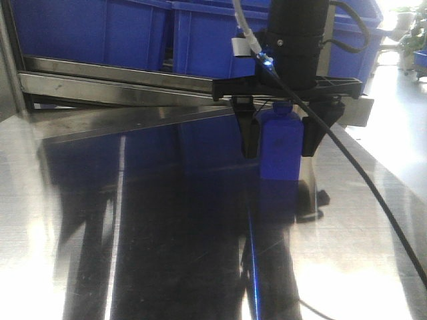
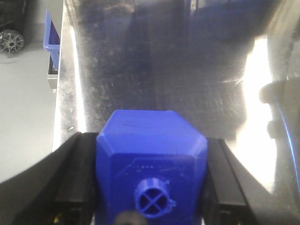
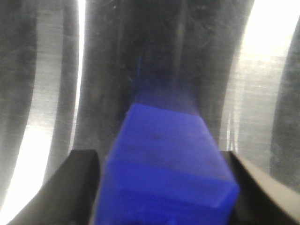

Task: Pick and sort blue part to right shelf
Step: 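Grasp the blue block on the table with the right gripper and lift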

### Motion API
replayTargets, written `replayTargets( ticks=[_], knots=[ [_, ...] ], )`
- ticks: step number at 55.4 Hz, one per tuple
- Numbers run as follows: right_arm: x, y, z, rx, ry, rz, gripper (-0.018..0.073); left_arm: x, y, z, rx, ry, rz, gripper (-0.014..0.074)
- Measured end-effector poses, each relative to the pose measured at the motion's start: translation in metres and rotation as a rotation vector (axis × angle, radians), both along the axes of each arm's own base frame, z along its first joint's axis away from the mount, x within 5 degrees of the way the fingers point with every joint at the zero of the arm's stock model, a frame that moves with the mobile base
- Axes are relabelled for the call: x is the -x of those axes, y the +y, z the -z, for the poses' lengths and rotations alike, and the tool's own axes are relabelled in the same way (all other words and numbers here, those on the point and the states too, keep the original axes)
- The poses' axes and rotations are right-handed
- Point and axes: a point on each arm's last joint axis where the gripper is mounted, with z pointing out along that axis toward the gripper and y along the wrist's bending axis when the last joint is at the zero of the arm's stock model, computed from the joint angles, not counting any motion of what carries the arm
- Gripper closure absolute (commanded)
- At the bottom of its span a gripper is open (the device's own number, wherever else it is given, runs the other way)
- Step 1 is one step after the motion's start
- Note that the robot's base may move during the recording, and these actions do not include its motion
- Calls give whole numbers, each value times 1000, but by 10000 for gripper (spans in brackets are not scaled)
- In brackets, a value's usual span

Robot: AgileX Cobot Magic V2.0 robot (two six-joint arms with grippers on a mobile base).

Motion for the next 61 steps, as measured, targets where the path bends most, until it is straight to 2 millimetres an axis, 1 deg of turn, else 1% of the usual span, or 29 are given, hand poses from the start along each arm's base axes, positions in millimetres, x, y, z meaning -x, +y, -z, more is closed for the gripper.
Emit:
replayTargets(
  ticks=[6,8,10,18,25,31,37,41,44,50,51,52,55,57,61],
  knots=[
    [-1,0,-1,-3,-5,0,305,1,0,0,-2,-2,0,239],
    [0,0,0,-2,-4,0,340,1,1,0,-8,-5,-2,239],
    [0,0,0,-2,-4,0,349,2,1,0,-12,-8,-2,239],
    [0,1,0,-2,-4,-2,350,14,5,3,-47,-40,-11,239],
    [0,0,0,13,-3,-11,350,32,8,8,-63,-119,-19,239],
    [1,0,-3,44,-25,-46,350,49,10,16,-64,-207,-25,239],
    [5,-1,-16,80,-76,-82,350,66,12,24,-64,-300,-31,239],
    [10,-2,-31,94,-126,-100,350,77,13,30,-58,-357,-34,239],
    [15,-3,-44,97,-172,-122,351,83,13,34,-55,-393,-35,239],
    [27,-7,-58,88,-247,-161,354,94,14,41,-50,-447,-38,239],
    [31,-11,-63,86,-264,-166,354,96,14,41,-49,-459,-38,239],
    [32,-11,-62,84,-271,-171,354,98,14,43,-48,-466,-39,239],
    [42,-18,-67,80,-304,-185,354,101,14,45,-47,-481,-39,239],
    [48,-22,-66,83,-318,-194,354,103,15,46,-46,-490,-40,239],
    [65,-34,-66,90,-349,-213,354,105,15,46,-45,-501,-40,239]
  ],
)
